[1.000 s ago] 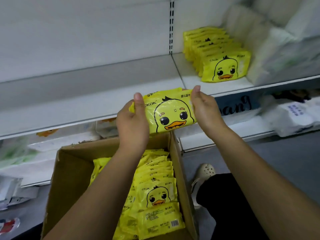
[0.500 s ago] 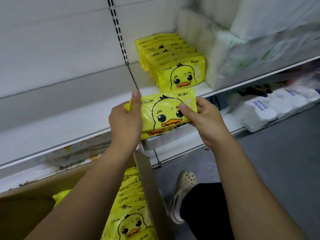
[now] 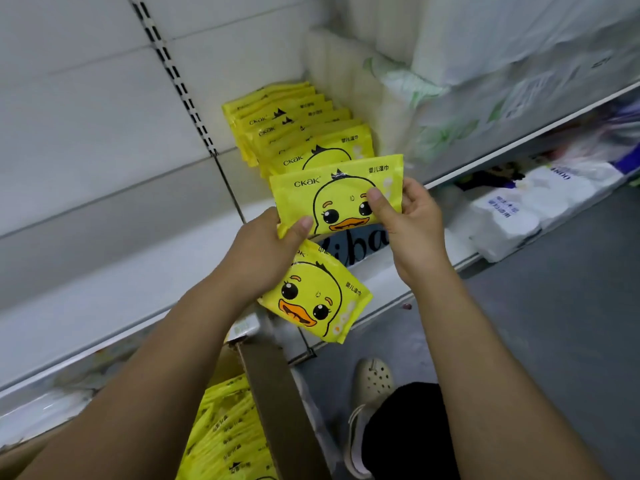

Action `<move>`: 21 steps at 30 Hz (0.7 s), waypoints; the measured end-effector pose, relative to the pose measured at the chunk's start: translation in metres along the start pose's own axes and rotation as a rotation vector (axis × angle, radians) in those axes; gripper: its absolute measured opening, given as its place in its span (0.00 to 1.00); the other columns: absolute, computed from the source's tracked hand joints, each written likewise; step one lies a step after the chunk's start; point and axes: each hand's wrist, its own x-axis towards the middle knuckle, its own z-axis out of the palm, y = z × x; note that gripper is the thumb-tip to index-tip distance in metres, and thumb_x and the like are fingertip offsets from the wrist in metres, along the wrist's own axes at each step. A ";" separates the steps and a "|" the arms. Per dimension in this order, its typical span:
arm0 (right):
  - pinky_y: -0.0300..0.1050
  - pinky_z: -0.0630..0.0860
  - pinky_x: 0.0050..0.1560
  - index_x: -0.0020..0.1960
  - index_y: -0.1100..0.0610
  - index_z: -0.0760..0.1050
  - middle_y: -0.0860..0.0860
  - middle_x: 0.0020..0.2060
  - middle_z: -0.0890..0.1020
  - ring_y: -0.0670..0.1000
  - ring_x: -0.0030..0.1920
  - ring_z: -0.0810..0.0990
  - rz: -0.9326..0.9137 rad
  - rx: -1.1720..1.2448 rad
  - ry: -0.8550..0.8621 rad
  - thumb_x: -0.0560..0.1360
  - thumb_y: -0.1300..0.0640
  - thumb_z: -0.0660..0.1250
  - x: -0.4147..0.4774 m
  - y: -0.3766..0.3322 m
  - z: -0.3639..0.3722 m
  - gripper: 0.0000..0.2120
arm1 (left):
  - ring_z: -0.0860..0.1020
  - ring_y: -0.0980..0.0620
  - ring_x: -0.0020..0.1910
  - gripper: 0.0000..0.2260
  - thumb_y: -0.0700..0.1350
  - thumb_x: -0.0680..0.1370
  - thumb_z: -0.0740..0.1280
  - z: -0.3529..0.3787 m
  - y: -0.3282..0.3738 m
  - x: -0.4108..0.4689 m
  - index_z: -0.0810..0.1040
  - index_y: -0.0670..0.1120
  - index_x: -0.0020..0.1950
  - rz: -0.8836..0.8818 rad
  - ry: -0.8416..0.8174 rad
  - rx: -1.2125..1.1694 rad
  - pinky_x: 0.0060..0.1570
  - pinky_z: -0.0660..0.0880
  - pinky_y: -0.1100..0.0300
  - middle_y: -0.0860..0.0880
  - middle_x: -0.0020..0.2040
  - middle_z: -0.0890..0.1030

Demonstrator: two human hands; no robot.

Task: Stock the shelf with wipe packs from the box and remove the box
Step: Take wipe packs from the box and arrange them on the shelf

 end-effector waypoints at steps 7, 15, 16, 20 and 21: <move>0.38 0.77 0.49 0.55 0.47 0.81 0.49 0.51 0.84 0.46 0.47 0.80 -0.111 -0.116 0.147 0.72 0.55 0.78 0.016 0.012 0.007 0.13 | 0.79 0.51 0.54 0.14 0.55 0.83 0.64 0.013 -0.001 0.020 0.79 0.53 0.66 -0.005 0.122 -0.185 0.52 0.69 0.59 0.54 0.55 0.82; 0.47 0.78 0.59 0.58 0.49 0.83 0.54 0.56 0.80 0.49 0.53 0.80 -0.118 -0.225 0.316 0.65 0.49 0.82 0.037 0.032 0.027 0.22 | 0.76 0.49 0.46 0.11 0.55 0.83 0.65 0.030 -0.007 0.040 0.81 0.49 0.55 -0.112 0.203 -0.125 0.40 0.66 0.60 0.54 0.43 0.79; 0.44 0.78 0.58 0.56 0.48 0.82 0.55 0.57 0.80 0.46 0.51 0.80 -0.110 -0.216 0.325 0.65 0.49 0.82 0.039 0.032 0.028 0.21 | 0.76 0.49 0.46 0.10 0.55 0.82 0.65 0.030 -0.008 0.042 0.80 0.50 0.52 -0.124 0.200 -0.128 0.38 0.66 0.60 0.56 0.41 0.78; 0.30 0.75 0.51 0.53 0.46 0.81 0.55 0.56 0.78 0.35 0.43 0.77 -0.126 -0.201 0.408 0.65 0.51 0.82 0.042 0.032 0.034 0.19 | 0.77 0.47 0.48 0.12 0.57 0.82 0.65 0.031 -0.005 0.053 0.78 0.49 0.51 -0.137 0.201 -0.110 0.44 0.67 0.57 0.51 0.45 0.79; 0.26 0.73 0.48 0.53 0.48 0.81 0.55 0.56 0.77 0.33 0.42 0.75 -0.135 -0.206 0.426 0.66 0.52 0.82 0.042 0.032 0.035 0.18 | 0.77 0.46 0.48 0.14 0.57 0.82 0.65 0.032 -0.004 0.056 0.79 0.47 0.52 -0.137 0.209 -0.094 0.46 0.68 0.57 0.49 0.47 0.80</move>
